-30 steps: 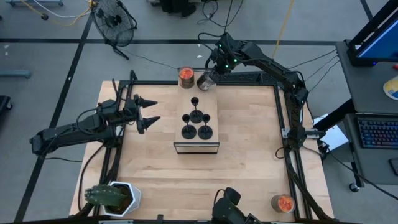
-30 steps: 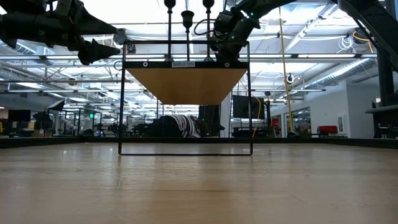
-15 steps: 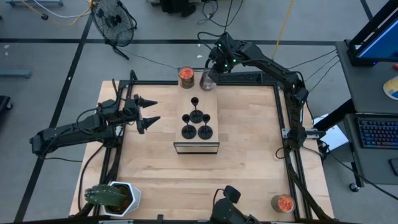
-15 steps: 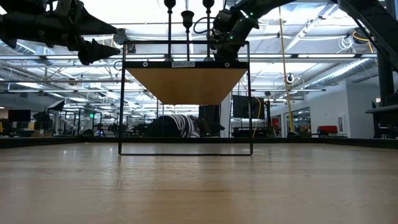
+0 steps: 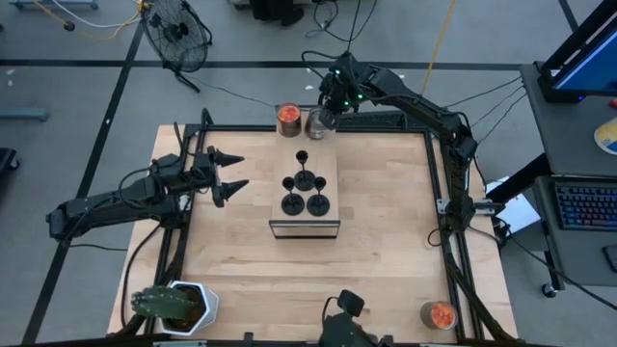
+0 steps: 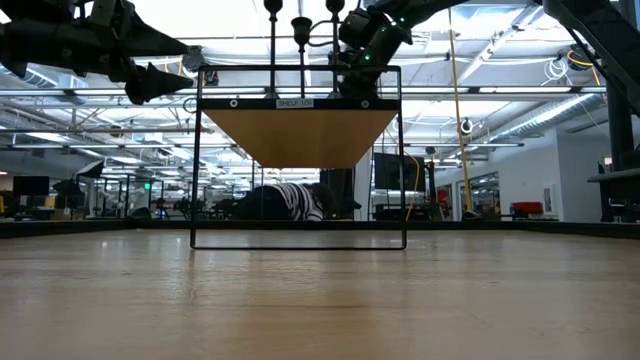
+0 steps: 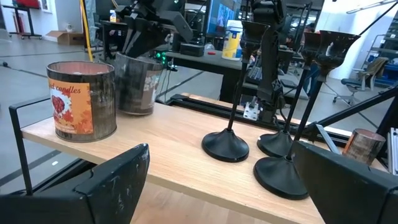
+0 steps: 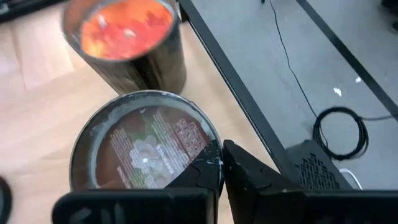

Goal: Pick & Place candle stick holders
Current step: Put the brown scented candle on the shelf

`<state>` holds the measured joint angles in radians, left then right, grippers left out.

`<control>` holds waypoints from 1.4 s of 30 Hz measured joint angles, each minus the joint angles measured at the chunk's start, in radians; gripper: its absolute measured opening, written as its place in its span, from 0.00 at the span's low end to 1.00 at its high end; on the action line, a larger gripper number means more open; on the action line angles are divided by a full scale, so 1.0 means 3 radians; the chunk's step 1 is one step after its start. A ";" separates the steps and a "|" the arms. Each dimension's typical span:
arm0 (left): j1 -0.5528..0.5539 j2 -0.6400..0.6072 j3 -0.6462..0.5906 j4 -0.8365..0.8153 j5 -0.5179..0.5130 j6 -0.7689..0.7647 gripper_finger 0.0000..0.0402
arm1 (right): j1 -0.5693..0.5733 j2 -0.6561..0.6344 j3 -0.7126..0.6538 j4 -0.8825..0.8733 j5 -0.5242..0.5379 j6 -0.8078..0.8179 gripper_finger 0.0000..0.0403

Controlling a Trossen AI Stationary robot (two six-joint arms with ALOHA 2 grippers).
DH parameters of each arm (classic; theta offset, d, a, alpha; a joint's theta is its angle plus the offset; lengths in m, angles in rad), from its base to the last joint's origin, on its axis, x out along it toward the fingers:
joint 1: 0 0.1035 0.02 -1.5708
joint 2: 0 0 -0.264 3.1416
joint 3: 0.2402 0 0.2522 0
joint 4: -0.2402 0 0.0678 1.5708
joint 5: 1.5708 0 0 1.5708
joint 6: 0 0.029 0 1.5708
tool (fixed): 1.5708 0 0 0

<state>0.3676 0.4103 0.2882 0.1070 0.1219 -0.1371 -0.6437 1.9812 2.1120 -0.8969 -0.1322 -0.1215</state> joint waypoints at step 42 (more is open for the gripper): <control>0.0000 0.0000 0.0001 -0.0003 -0.0003 -0.0015 0.99 | 0.0022 -0.0068 0.0006 0.0184 0.0048 -0.0194 0.24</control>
<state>0.3676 0.4103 0.2886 0.1062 0.1211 -0.1416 -0.6371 1.9608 2.1139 -0.8416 -0.1178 -0.1798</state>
